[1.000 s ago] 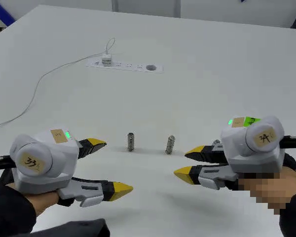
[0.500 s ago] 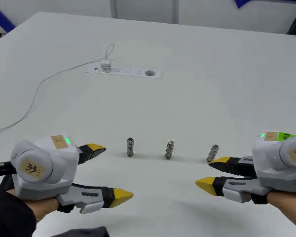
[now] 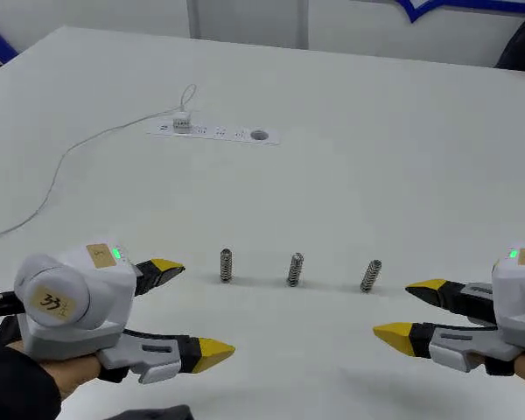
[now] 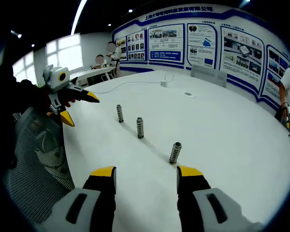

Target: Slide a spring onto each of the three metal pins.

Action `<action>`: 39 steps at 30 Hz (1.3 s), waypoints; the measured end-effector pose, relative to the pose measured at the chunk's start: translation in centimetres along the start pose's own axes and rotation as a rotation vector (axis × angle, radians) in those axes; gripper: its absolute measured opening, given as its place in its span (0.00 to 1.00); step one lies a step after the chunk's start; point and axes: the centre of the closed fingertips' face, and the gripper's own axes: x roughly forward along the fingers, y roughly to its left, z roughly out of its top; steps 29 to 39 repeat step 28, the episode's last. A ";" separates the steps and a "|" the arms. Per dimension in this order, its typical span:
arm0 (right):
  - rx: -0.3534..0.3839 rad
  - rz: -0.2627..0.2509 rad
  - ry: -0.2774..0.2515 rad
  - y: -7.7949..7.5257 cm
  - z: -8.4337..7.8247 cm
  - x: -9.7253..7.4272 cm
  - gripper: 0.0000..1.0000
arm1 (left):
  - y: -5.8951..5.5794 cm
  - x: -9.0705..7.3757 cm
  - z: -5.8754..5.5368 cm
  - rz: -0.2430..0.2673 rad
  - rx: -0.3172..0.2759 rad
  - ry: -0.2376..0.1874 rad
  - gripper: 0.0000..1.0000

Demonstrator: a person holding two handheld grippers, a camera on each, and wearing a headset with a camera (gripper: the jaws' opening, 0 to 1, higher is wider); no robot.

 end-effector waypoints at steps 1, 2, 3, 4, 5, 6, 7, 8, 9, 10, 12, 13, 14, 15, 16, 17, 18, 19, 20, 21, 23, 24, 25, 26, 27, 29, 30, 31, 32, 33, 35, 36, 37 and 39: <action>-0.001 -0.003 -0.012 -0.1 0.1 -0.1 0.52 | 0.0 0.0 0.0 -0.001 -0.001 0.000 0.76; 0.005 -0.003 -0.014 -0.2 0.0 -0.2 0.54 | 0.0 0.0 0.0 -0.002 -0.002 0.001 0.76; 0.011 -0.001 -0.015 -0.2 -0.1 -0.2 0.55 | 0.0 0.0 -0.1 -0.003 -0.003 0.002 0.76; 0.014 -0.002 -0.018 -0.1 -0.3 -0.3 0.56 | -0.1 0.1 -0.2 -0.005 -0.005 0.004 0.76; 0.013 -0.002 -0.020 -0.2 -0.4 -0.3 0.57 | -0.1 0.1 -0.2 -0.006 -0.007 0.007 0.77; 0.013 -0.001 -0.021 -0.1 -0.6 -0.3 0.58 | -0.1 0.1 -0.3 -0.007 -0.008 0.008 0.77; 0.009 0.002 -0.020 0.0 -0.8 -0.3 0.59 | -0.1 0.1 -0.4 -0.007 -0.009 0.012 0.77; 0.004 0.002 -0.020 0.1 -0.9 -0.3 0.61 | -0.1 0.2 -0.4 -0.008 -0.009 0.012 0.77; 0.000 0.006 -0.018 0.2 -1.0 -0.4 0.62 | -0.1 0.2 -0.4 -0.008 -0.010 0.013 0.77; -0.001 0.008 -0.016 0.3 -1.0 -0.4 0.62 | -0.1 0.2 -0.4 -0.009 -0.010 0.014 0.77; 0.000 0.007 -0.019 0.2 -1.1 -0.4 0.62 | -0.1 0.2 -0.4 -0.010 -0.011 0.015 0.77; 0.004 0.006 -0.021 0.1 -1.1 -0.4 0.62 | -0.1 0.2 -0.4 -0.010 -0.011 0.015 0.77; 0.008 0.003 -0.026 0.0 -1.1 -0.5 0.62 | -0.1 0.2 -0.5 -0.009 -0.012 0.016 0.77; 0.011 0.002 -0.031 0.0 -1.0 -0.5 0.62 | -0.1 0.2 -0.5 -0.009 -0.013 0.016 0.77; 0.016 0.000 -0.037 -0.1 -1.0 -0.5 0.62 | -0.1 0.2 -0.5 -0.008 -0.014 0.016 0.77; 0.017 -0.001 -0.038 -0.2 -1.0 -0.6 0.63 | -0.1 0.2 -0.5 -0.008 -0.014 0.016 0.77; 0.017 -0.003 -0.040 -0.3 -1.0 -0.6 0.63 | -0.1 0.2 -0.5 -0.007 -0.014 0.017 0.77; 0.018 -0.007 -0.041 -0.3 -1.0 -0.7 0.63 | -0.1 0.2 -0.5 -0.007 -0.015 0.018 0.77; 0.020 -0.008 -0.043 -0.3 -1.0 -0.7 0.63 | -0.1 0.2 -0.5 -0.006 -0.016 0.019 0.77; 0.022 -0.008 -0.046 -0.3 -0.9 -0.8 0.64 | -0.1 0.2 -0.6 -0.006 -0.017 0.020 0.77; 0.021 -0.010 -0.048 -0.4 -0.9 -0.8 0.64 | -0.1 0.2 -0.6 -0.005 -0.020 0.021 0.77; 0.021 -0.012 -0.049 -0.4 -0.8 -0.9 0.64 | 0.0 0.2 -0.6 -0.005 -0.020 0.023 0.77; 0.021 -0.013 -0.050 -0.5 -0.8 -0.9 0.64 | 0.0 0.2 -0.7 -0.004 -0.021 0.024 0.77; 0.022 -0.014 -0.052 -0.5 -0.7 -0.9 0.65 | 0.0 0.2 -0.7 -0.004 -0.021 0.024 0.77; 0.023 -0.016 -0.054 -0.6 -0.7 -0.9 0.65 | 0.0 0.2 -0.7 -0.003 -0.021 0.024 0.77; 0.023 -0.018 -0.054 -0.7 -0.7 -0.9 0.65 | 0.0 0.2 -0.7 -0.002 -0.022 0.024 0.77; 0.023 -0.018 -0.054 -0.7 -0.7 -0.9 0.65 | 0.0 0.2 -0.7 -0.002 -0.022 0.024 0.77; 0.023 -0.018 -0.054 -0.7 -0.7 -0.9 0.65 | 0.0 0.2 -0.7 -0.002 -0.022 0.024 0.77; 0.023 -0.018 -0.054 -0.7 -0.7 -0.9 0.65 | 0.0 0.2 -0.7 -0.002 -0.022 0.024 0.77; 0.023 -0.018 -0.054 -0.7 -0.7 -0.9 0.65 | 0.0 0.2 -0.7 -0.002 -0.022 0.024 0.77; 0.023 -0.018 -0.054 -0.7 -0.7 -0.9 0.65 | 0.0 0.2 -0.7 -0.002 -0.022 0.024 0.77; 0.023 -0.018 -0.054 -0.7 -0.7 -0.9 0.65 | 0.0 0.2 -0.7 -0.002 -0.022 0.024 0.77; 0.023 -0.018 -0.054 -0.7 -0.7 -0.9 0.65 | 0.0 0.2 -0.7 -0.002 -0.022 0.024 0.77; 0.023 -0.018 -0.054 -0.7 -0.7 -0.9 0.65 | 0.0 0.2 -0.7 -0.002 -0.022 0.024 0.77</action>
